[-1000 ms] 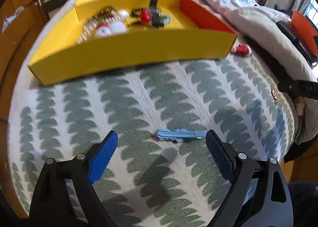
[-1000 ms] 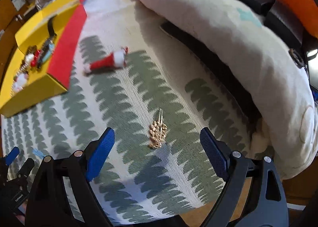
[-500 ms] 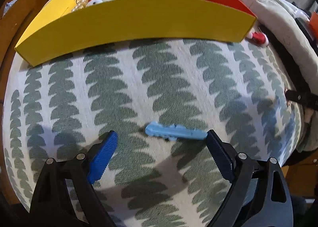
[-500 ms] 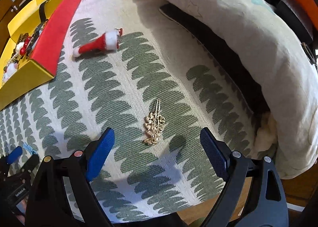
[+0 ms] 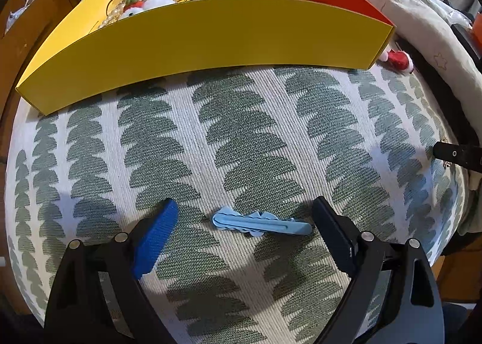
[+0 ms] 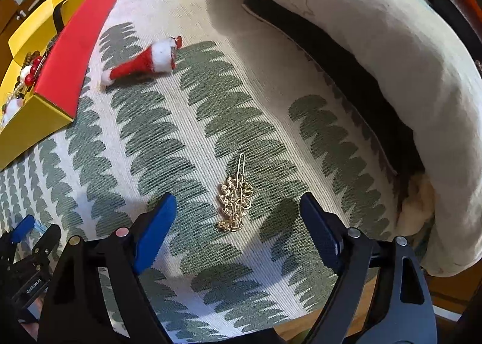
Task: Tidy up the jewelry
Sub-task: 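Move left tool to the blue hair clip while right tool approaches the gold leaf hairpin, then close left gripper on the blue hair clip while right gripper closes on the gold hairpin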
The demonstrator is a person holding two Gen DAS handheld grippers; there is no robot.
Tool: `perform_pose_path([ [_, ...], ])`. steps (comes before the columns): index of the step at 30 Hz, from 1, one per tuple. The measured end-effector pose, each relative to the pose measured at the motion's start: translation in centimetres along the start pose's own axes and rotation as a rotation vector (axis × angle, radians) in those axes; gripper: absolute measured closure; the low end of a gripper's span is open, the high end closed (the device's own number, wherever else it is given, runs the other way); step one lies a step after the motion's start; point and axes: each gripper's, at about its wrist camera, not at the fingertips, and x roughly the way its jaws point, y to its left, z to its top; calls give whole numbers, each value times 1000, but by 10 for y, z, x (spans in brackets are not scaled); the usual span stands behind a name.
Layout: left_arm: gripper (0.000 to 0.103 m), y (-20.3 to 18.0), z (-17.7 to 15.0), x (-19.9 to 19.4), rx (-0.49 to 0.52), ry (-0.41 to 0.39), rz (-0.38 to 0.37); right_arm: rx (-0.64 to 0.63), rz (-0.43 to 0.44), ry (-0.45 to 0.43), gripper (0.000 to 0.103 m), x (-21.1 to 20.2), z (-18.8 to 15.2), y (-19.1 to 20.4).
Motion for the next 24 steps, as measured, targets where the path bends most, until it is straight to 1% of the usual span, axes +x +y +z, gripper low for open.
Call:
perform_pose_path([
  [5, 14, -9, 0, -3, 8, -1, 3, -7, 21, 11, 20, 6, 2, 0],
  [8, 14, -8, 0, -7, 14, -2, 6, -20, 25, 20, 26, 9, 2, 7],
  [12, 15, -7, -3, -8, 19, -4, 3, -21, 35, 26, 33, 12, 5, 10],
  [13, 16, -5, -4, -9, 20, -5, 2, -18, 38, 24, 34, 12, 6, 10],
  [15, 19, -5, -6, -11, 25, -7, 4, -22, 45, 25, 40, 12, 7, 12],
  [19, 28, -6, -8, -15, 33, -7, 0, -25, 54, 21, 47, 10, 7, 17],
  [21, 31, -5, -9, -17, 34, -5, -5, -25, 61, 20, 55, 12, 5, 26],
  [23, 34, -4, -10, -18, 32, -3, -11, -20, 66, 16, 58, 7, 1, 31],
  [24, 38, -4, -11, -18, 32, -2, -11, -19, 67, 15, 60, 7, 0, 32],
])
